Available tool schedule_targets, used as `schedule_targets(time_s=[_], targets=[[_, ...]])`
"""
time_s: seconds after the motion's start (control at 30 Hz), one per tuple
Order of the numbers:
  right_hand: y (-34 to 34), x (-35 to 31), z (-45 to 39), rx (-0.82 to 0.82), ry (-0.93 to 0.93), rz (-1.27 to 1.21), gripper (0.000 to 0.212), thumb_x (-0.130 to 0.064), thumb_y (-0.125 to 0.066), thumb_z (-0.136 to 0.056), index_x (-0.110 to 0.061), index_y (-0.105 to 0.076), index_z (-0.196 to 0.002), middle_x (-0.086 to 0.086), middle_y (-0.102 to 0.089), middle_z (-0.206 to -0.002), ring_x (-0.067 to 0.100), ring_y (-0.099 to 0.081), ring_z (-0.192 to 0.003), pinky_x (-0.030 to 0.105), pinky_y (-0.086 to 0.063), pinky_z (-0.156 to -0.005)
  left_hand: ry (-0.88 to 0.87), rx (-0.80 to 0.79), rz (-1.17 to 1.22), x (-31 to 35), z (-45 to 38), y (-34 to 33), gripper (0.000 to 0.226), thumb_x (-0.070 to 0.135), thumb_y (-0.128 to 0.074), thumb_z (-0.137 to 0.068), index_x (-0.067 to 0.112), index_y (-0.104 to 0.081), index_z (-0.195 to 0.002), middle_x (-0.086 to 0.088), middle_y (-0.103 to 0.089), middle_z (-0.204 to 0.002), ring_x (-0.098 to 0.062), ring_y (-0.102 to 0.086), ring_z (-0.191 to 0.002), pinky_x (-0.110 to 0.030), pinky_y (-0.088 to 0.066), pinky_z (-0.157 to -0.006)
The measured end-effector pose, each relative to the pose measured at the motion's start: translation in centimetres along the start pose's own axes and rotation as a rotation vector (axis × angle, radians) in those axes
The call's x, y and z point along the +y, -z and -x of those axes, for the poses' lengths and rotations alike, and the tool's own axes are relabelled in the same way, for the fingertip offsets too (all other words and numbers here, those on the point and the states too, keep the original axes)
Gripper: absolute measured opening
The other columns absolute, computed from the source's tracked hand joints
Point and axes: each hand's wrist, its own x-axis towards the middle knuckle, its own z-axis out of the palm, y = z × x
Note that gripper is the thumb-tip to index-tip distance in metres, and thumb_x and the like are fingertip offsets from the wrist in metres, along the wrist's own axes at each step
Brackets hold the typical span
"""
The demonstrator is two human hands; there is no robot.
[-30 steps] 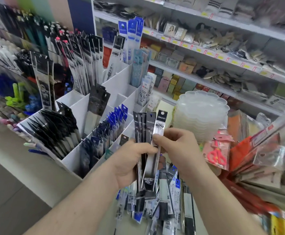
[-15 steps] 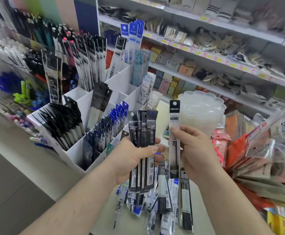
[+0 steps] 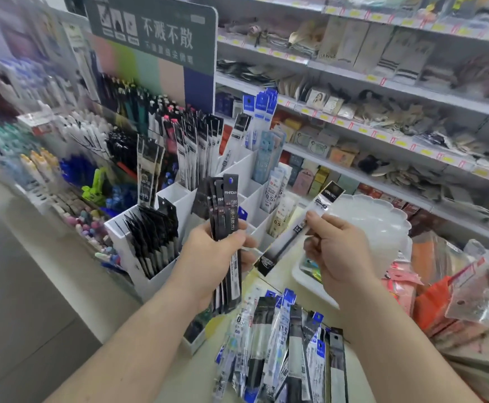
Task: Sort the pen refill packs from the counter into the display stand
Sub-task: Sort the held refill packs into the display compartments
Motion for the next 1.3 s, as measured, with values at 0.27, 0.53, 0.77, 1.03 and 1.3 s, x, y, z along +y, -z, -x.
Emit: schedule_targets(time_s=[0.27,0.53,0.77,1.03,1.3], targets=[[-4.8,-4.2,-3.6,0.133,0.234,-0.013,0.028,-0.013,-0.065,-0.096,-0.01,-0.064,-0.068,0.009,-0.064,-0.064,0.014,-0.063,-0.052,0.031,-0.058,-0.06,-0.143,0.118,0.034,1.1,-0.4,1.0,0.011,-0.002,-0.051,-0.098,0.004,-0.061,-0.1,-0.002,-0.064,-0.061,-0.015,-0.055,-0.052,-0.033,-0.052,-0.06],[-10.8,-5.6,-7.8,0.092,0.469,0.285,0.026,-0.018,-0.066,-0.094,-0.009,-0.069,-0.069,0.004,-0.066,-0.06,0.009,-0.066,-0.052,0.038,-0.058,-0.065,-0.151,0.119,0.01,0.9,-0.8,1.2,0.012,-0.003,-0.052,-0.097,0.006,-0.06,-0.098,0.001,-0.065,-0.061,-0.018,-0.054,-0.055,-0.036,-0.051,-0.062],[-12.9,-5.4,-9.0,0.084,0.505,0.378,0.033,-0.02,-0.062,-0.095,-0.023,-0.065,-0.062,-0.001,-0.066,-0.055,0.017,-0.07,-0.057,0.043,-0.061,-0.074,-0.097,0.053,-0.037,0.3,-1.2,1.6,0.012,-0.002,-0.054,-0.095,0.007,-0.062,-0.099,-0.003,-0.067,-0.068,-0.019,-0.059,-0.055,-0.038,-0.052,-0.063],[-13.7,-3.5,-10.1,-0.087,0.509,0.696,0.034,-0.024,-0.064,-0.093,-0.012,-0.067,-0.062,0.002,-0.063,-0.056,0.013,-0.051,-0.053,0.032,-0.051,-0.059,-0.081,0.035,-0.036,0.1,-1.5,1.6,0.012,-0.001,-0.054,-0.096,0.008,-0.061,-0.099,-0.004,-0.067,-0.07,-0.019,-0.058,-0.057,-0.036,-0.052,-0.061],[-13.1,-2.8,-10.0,-0.108,0.399,0.761,0.021,-0.032,-0.068,-0.091,-0.017,-0.077,-0.079,-0.01,-0.063,-0.065,0.01,-0.061,-0.071,0.03,-0.052,-0.074,0.036,-0.1,0.011,-0.2,-1.1,1.6,0.011,0.003,-0.052,-0.099,0.005,-0.059,-0.108,-0.009,-0.071,-0.081,-0.024,-0.066,-0.067,-0.039,-0.058,-0.065]])
